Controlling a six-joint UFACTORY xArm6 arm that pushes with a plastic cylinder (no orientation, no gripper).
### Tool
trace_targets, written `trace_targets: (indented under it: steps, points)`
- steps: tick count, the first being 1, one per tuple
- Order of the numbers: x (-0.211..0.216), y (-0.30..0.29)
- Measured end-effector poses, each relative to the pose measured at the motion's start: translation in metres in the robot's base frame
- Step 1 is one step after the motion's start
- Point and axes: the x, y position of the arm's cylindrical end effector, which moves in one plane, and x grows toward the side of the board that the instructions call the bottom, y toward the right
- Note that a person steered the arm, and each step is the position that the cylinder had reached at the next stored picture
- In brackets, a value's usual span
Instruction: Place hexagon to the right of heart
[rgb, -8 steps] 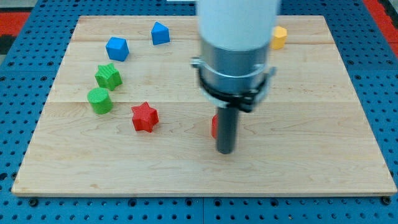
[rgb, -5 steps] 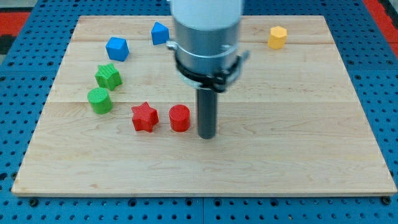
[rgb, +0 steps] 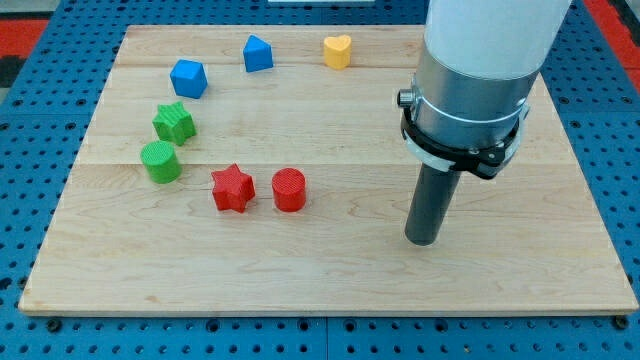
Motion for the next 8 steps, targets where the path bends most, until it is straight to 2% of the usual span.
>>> trace_targets:
  steps: [1, 2, 3, 5, 6, 7, 8]
  points:
    - [0.006, 0.045]
    - [0.000, 0.137]
    - [-0.019, 0.188]
    - [-0.068, 0.228]
    - [-0.099, 0.221]
    - [-0.155, 0.200]
    - [-0.212, 0.139]
